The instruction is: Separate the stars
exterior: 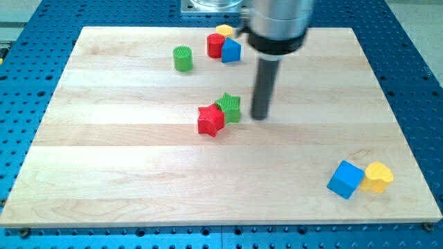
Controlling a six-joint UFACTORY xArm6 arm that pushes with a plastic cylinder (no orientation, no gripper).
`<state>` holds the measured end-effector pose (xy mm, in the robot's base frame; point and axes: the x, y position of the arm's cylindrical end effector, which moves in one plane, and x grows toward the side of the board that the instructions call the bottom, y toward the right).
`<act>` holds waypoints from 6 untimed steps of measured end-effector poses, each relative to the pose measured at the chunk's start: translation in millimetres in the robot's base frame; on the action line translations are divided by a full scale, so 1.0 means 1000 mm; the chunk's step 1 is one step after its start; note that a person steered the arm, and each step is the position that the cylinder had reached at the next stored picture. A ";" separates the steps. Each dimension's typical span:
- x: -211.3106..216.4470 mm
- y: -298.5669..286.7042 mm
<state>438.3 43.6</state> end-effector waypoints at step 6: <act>0.004 -0.034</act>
